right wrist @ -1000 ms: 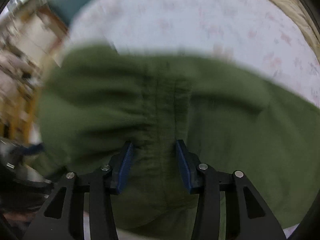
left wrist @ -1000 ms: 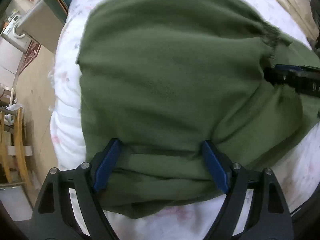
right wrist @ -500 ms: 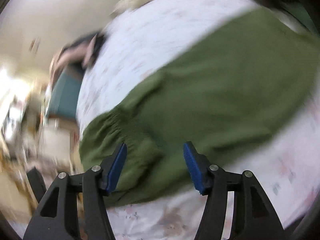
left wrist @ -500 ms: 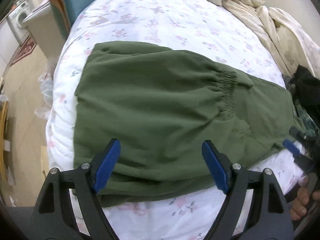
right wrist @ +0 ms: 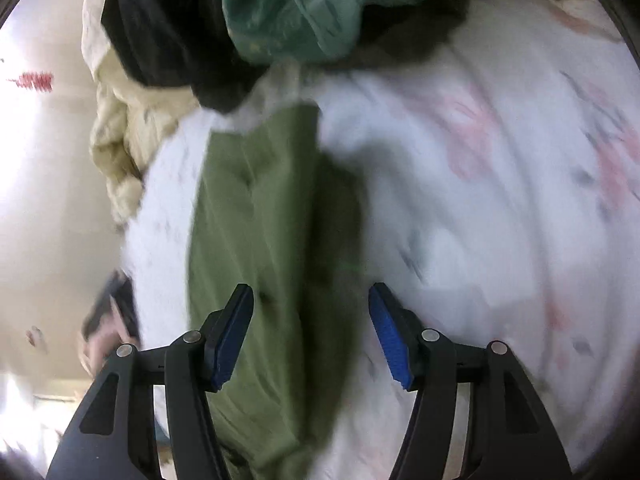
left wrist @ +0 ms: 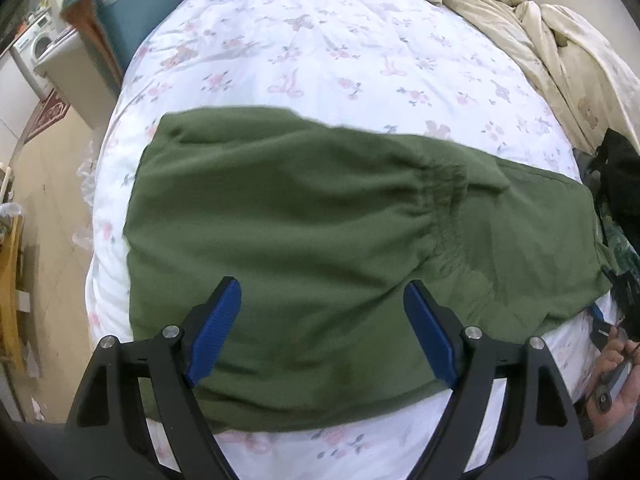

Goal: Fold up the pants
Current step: 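Fold the cuff with the right gripper over the folded pants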

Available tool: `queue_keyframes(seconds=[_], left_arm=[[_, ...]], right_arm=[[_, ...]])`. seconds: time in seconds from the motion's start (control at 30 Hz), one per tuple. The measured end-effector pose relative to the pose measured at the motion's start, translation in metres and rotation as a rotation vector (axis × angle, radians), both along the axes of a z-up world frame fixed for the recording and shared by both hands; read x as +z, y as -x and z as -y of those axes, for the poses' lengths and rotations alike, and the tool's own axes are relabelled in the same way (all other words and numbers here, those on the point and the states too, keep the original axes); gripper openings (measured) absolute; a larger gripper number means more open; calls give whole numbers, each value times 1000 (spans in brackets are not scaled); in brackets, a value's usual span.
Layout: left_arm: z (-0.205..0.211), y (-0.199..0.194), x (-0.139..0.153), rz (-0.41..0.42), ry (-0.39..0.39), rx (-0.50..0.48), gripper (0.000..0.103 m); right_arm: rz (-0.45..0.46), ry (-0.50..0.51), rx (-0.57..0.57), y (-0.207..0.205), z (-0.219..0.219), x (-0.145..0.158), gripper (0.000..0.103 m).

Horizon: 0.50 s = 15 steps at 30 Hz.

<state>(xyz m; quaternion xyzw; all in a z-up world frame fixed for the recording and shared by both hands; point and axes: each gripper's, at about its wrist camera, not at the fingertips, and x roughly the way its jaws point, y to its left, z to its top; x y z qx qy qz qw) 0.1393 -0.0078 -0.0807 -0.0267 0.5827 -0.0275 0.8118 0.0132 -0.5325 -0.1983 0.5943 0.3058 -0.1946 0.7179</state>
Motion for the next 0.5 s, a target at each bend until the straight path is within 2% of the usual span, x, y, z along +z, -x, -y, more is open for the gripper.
queue_keyframes(seconds=[0.13, 0.17, 0.2, 0.23, 0.27, 0.4, 0.43, 0.47, 0.5], left_arm=[[22, -15, 7, 21, -37, -48, 81], [27, -19, 6, 17, -49, -55, 81], [30, -21, 5, 13, -49, -63, 81], [34, -25, 3, 7, -50, -67, 81], [38, -29, 2, 2, -53, -70, 81], [56, -45, 0, -10, -42, -79, 81], [60, -48, 1, -9, -40, -81, 81], [64, -50, 3, -5, -33, -86, 81], [67, -52, 4, 1, -27, -88, 81]], right_arm=[[42, 13, -67, -2, 22, 2, 62], [51, 30, -80, -1, 28, 5, 55], [54, 63, -89, -1, 31, 9, 32], [57, 93, -76, -3, 33, 13, 18], [74, 103, -53, -3, 35, 16, 9], [276, 236, 159, -23, 12, 60, 7], [335, 266, 238, -31, 2, 73, 7], [401, 281, 367, -43, -15, 87, 7], [420, 319, 472, -51, -35, 98, 7]])
